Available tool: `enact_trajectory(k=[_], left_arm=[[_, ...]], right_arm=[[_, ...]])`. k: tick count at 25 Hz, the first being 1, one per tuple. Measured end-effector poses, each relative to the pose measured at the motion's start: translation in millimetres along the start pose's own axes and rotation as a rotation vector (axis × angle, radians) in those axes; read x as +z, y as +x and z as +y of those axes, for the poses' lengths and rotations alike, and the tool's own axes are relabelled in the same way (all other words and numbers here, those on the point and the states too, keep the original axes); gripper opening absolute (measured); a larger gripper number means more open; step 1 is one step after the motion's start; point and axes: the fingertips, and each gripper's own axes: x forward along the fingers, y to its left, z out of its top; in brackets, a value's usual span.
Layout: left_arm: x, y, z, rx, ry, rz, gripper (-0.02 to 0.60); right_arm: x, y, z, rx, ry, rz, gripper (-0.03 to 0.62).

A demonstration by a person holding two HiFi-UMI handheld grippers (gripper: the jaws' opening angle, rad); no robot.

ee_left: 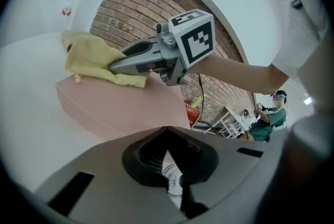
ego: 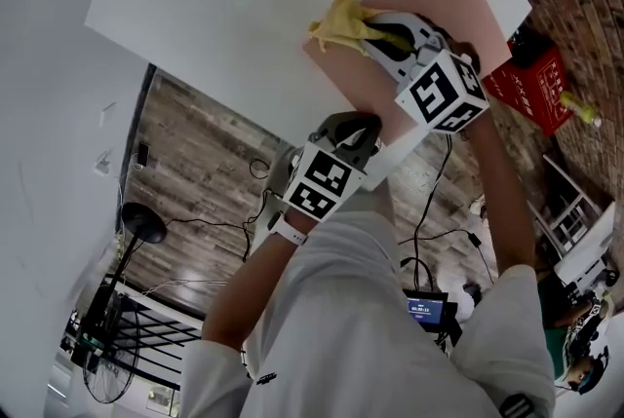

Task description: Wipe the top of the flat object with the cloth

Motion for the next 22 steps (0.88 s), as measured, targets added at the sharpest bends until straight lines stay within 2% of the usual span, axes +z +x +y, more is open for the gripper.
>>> enact_trajectory(k=[12,18,20,22], left_arm=[[-3.9,-4.4,4.4,0.053,0.001,0.059,0.017],[-5.2,-3.5,3.6,0.073,0.005,0.131,0.017],[-5.6,-5.6,4.9,0.075,-0.007,0.153,0.017],[0.3,-9.2,7.8,0.088,-0.033,0.157,0.017]], right_arm=[[-62.1,-41.6,-80.0,-0.187,0.093,0.06,0.06],[-98.9,-76.5,-118.4,-0.349,0.139,0.121,0.06],[-110.5,-87.9,-128.0,-0.391,0.181,0.124,0.06],[-119.2,-96.0,-130.5,-0.398,0.218,0.105,0.061]])
